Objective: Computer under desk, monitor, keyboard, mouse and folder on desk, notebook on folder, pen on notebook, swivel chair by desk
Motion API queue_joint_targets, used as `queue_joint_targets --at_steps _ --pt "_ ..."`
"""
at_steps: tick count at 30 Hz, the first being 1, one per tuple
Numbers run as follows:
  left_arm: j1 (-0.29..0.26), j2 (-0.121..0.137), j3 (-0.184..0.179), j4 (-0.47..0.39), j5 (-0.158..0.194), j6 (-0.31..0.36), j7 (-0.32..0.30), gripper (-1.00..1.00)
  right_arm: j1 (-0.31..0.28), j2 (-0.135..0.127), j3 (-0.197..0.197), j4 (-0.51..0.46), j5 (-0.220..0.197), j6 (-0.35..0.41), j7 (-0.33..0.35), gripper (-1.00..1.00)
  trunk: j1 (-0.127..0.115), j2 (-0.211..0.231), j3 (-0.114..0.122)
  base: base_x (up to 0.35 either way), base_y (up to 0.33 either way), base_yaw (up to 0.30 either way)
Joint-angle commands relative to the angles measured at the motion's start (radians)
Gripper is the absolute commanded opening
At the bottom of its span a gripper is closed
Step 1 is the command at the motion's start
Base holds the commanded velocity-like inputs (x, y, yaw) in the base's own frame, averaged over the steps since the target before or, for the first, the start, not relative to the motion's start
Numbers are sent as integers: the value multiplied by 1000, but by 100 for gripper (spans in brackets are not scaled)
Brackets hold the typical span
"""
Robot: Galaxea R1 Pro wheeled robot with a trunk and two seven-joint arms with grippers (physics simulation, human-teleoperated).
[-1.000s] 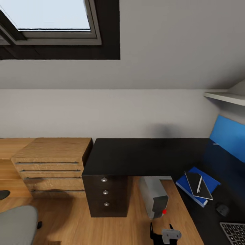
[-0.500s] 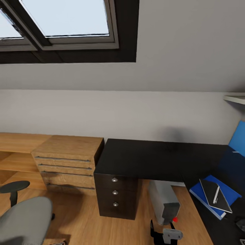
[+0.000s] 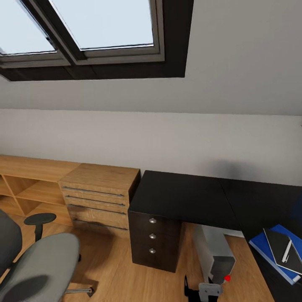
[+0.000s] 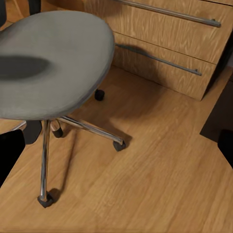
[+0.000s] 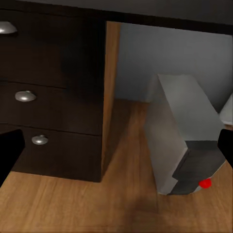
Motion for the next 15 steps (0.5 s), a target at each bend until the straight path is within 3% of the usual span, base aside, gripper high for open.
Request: queue_joint_targets --at_steps 1,6,8,15 --pt "-1 0 -9 0 0 -2 10 100 -1 0 9 1 -6 -1 -4 100 0 -1 -2 -1 0 15" --pt "-1 0 -9 0 0 -2 10 100 -1 1 9 0 -6 3 -4 100 0 -1 -2 -9 0 5" --pt "-1 0 -8 0 0 -2 10 100 -1 1 9 0 -6 4 -4 100 0 -1 -2 -251 100 13" --pt "-1 0 -9 0 0 0 10 100 -1 2 9 0 -6 4 -5 100 0 -1 -2 -297 127 231"
